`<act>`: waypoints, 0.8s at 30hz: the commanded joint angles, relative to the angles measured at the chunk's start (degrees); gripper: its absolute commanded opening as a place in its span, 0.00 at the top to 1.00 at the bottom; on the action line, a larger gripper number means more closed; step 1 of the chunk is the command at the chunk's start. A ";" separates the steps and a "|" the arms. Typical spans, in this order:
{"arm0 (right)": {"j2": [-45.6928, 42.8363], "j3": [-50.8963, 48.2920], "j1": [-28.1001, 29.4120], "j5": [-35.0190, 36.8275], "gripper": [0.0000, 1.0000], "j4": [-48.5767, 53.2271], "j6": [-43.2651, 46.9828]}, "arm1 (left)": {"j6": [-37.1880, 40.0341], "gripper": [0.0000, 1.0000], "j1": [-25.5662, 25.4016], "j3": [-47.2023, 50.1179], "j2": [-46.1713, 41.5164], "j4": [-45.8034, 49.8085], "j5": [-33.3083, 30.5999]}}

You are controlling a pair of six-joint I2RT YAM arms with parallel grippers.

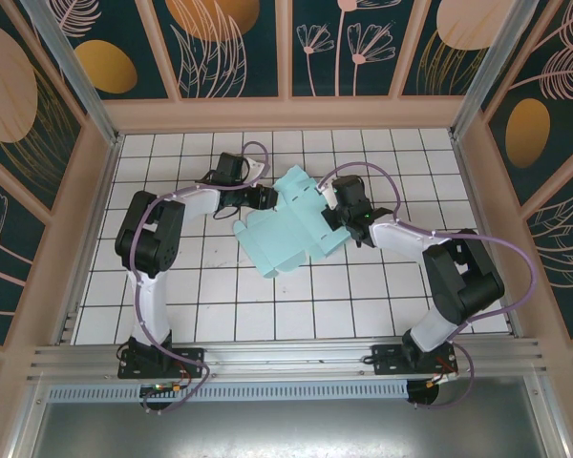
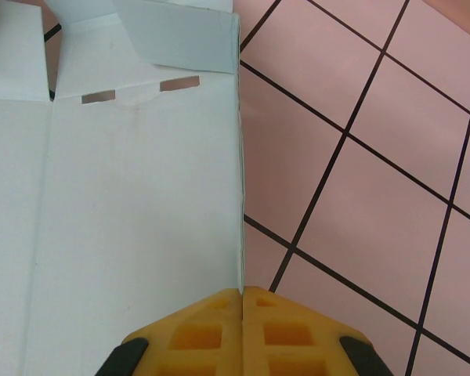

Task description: Fold the paper box

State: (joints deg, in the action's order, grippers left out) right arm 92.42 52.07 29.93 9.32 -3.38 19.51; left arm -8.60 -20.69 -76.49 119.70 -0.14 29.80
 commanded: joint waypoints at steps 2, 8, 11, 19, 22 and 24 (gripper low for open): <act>0.62 1.88 -0.24 0.08 1.00 0.30 -0.87 | -0.52 0.60 -0.10 -2.38 1.93 0.28 2.77; 0.65 1.85 -0.23 0.30 1.00 0.36 -0.73 | -0.99 0.82 -0.15 -2.57 2.20 -0.82 4.28; 0.68 1.98 -0.22 0.52 1.00 0.38 -0.77 | -0.89 0.92 -0.23 -1.89 1.85 -1.34 3.97; 0.95 2.32 -0.18 0.57 1.00 0.44 -1.04 | 2.78 1.00 -2.16 3.14 -2.02 -5.13 -2.78; 1.00 2.41 -0.14 0.53 1.00 0.30 -0.98 | 5.29 1.00 -4.06 6.78 -5.01 -8.62 -9.25; 0.96 2.40 -0.14 0.59 1.00 0.29 -0.96 | 7.84 1.00 -6.02 9.41 -7.06 -11.23 -13.73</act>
State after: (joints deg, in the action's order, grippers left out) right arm 92.84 52.47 29.98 9.30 -2.61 19.16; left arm -5.34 -24.75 -69.78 116.44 -6.90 24.21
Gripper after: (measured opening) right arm 0.048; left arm 0.041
